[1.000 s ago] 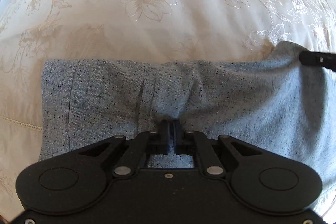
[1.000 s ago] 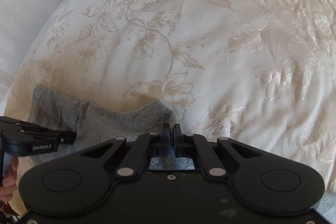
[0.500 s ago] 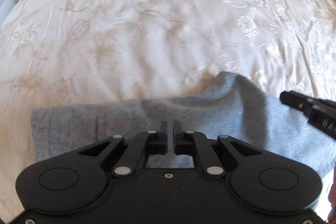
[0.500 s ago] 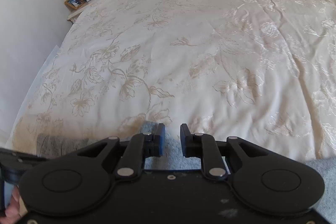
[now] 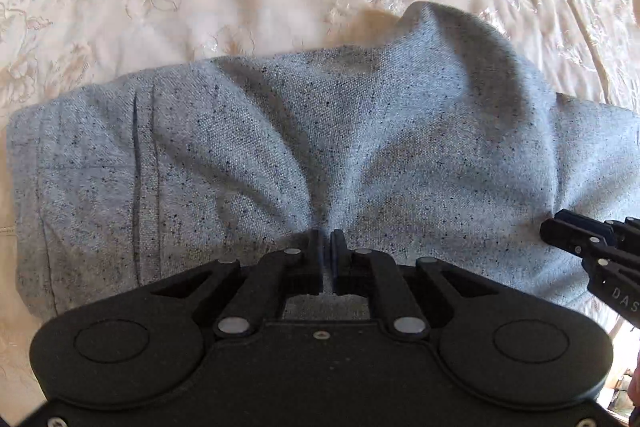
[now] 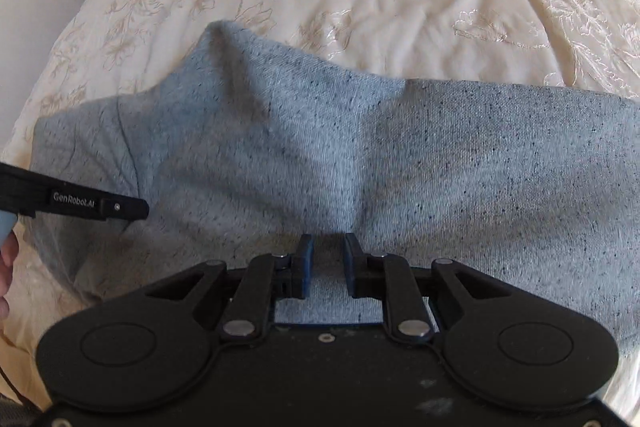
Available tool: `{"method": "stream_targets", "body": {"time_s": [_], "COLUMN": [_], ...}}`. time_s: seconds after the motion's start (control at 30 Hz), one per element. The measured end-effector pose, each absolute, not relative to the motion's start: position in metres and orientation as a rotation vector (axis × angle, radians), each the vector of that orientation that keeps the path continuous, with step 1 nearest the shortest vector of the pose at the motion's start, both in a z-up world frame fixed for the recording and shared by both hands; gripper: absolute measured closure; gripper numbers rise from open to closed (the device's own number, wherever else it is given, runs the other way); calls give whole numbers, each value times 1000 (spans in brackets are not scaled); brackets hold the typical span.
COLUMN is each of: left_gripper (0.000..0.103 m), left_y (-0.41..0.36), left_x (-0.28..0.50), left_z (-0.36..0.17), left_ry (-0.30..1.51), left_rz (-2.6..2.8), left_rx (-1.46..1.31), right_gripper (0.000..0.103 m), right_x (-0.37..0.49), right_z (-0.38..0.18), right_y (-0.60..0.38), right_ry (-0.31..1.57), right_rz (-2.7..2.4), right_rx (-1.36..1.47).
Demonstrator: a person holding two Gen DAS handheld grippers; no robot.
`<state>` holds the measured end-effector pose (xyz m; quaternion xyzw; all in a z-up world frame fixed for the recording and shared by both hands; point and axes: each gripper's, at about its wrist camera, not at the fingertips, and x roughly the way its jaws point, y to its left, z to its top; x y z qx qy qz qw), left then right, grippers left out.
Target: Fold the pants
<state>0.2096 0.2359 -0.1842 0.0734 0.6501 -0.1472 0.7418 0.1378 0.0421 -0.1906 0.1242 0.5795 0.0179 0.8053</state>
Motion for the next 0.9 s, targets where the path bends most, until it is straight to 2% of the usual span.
{"method": "stream_targets", "body": {"time_s": [0.13, 0.2, 0.33, 0.43, 0.57, 0.7, 0.77, 0.8, 0.83, 0.9], "left_gripper": [90, 90, 91, 89, 89, 89, 84, 85, 92, 92], "left_y": [241, 246, 239, 229, 192, 169, 161, 163, 166, 185], "left_x": [183, 166, 159, 181, 230, 261, 273, 266, 269, 273], "left_z": [-196, -204, -185, -154, -136, -163, -185, -192, -205, -215], "left_ry": [1487, 1504, 1505, 1460, 1305, 1268, 1290, 1305, 1330, 1347], "left_rz": [-341, -362, -401, -471, -464, -433, -413, -358, -309, -318], "left_rx": [257, 300, 348, 200, 169, 144, 178, 220, 246, 164], "right_gripper": [82, 80, 80, 80, 80, 79, 79, 79, 79, 79], "right_x": [129, 121, 96, 92, 106, 149, 172, 182, 188, 204], "right_z": [-174, -177, -197, -184, -160, -158, -164, -169, -174, -189], "right_y": [43, 51, 72, 71, 46, 15, 7, 3, 2, -4], "right_ry": [1190, 1228, 1369, 1341, 1177, 1063, 1043, 1046, 1052, 1100], "right_rz": [70, 107, 190, 219, 120, -4, -30, -37, -43, -74], "right_rx": [303, 275, 192, 197, 283, 331, 324, 319, 316, 308]}}
